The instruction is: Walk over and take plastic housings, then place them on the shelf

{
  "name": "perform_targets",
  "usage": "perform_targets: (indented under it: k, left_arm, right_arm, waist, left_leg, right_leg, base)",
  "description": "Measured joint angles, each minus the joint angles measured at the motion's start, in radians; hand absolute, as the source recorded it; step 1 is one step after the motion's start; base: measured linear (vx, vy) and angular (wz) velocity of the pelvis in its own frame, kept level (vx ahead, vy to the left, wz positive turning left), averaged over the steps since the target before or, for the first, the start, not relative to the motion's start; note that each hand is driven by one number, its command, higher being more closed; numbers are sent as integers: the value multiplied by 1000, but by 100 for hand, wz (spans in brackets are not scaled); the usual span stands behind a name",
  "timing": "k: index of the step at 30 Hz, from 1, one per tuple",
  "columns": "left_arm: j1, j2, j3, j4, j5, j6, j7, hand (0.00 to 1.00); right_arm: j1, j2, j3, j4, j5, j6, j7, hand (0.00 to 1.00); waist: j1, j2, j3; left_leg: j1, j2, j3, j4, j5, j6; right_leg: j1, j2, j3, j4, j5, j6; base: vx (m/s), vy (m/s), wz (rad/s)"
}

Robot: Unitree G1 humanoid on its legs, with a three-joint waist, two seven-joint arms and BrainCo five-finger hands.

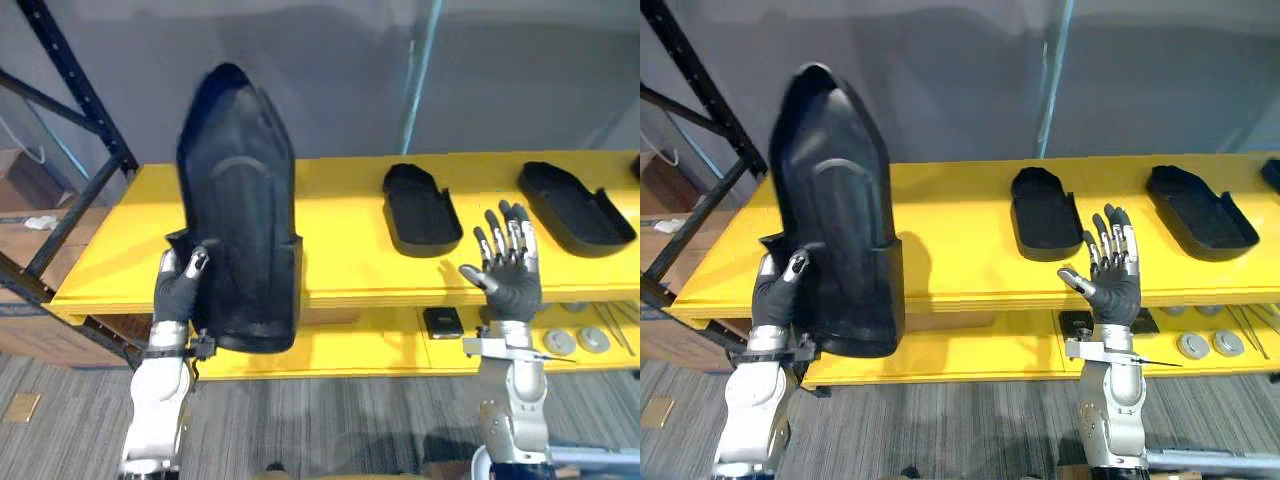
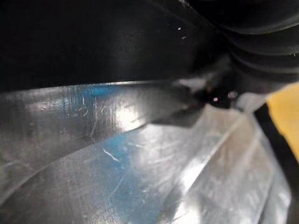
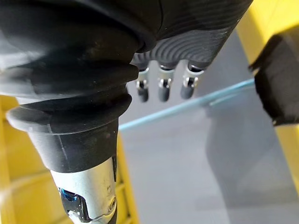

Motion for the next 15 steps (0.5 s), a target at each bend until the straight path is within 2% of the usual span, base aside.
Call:
perform_targets:
  k: [3, 4, 6, 9, 11, 15]
  left_arm:
    - [-118, 48, -5, 188, -5, 29, 31, 100]
    - [-169, 68, -9, 263, -13, 40, 43, 100]
    - [-239, 98, -26, 356, -21, 58, 71, 100]
    - [-329, 129, -42, 500, -42, 66, 99, 100]
    - [-375, 147, -48, 563, -94, 97, 120, 100]
    - [-460, 154, -58, 635, -150, 147, 151, 100]
  right_arm:
    - [13, -24, 29, -18, 31, 23, 68, 0]
    - [19, -40, 46, -24, 72, 40, 103, 0]
    - [27, -56, 68, -24, 145, 75, 146, 0]
    - [32, -99, 116, -25, 158, 120, 204, 0]
    - [29, -126, 151, -26, 176, 150, 253, 0]
    - [11, -146, 181, -28, 200, 166, 302, 0]
  waist:
    - [-34, 1, -1]
    - [-46, 1, -1]
    - [-57, 1, 0]
    - [-75, 7, 3]
    - [-80, 19, 11]
    - [-84, 34, 43]
  left_leg:
    - [0, -2, 24, 0, 1, 0]
    - [2, -2, 44, 0, 1, 0]
    - [0, -3, 58, 0, 1, 1]
    - [-1, -4, 68, 3, 1, 1]
    - [-4, -5, 75, 6, 1, 1]
    - [-27, -10, 69, 27, 1, 2]
  right_leg:
    - [-21, 1, 35, 0, 13, 3]
    - [-31, 1, 49, 0, 16, 2]
    - [-45, 1, 69, 3, 17, 3]
    - [-51, 1, 79, 4, 17, 3]
    - [-73, 1, 98, 24, 14, -1]
    - [-115, -10, 100, 93, -17, -5]
  base:
    - [8, 14, -33]
    - [28, 18, -23]
    - [34, 16, -27]
    - [25, 2, -12]
    - [12, 0, -16]
    - [-37, -5, 2]
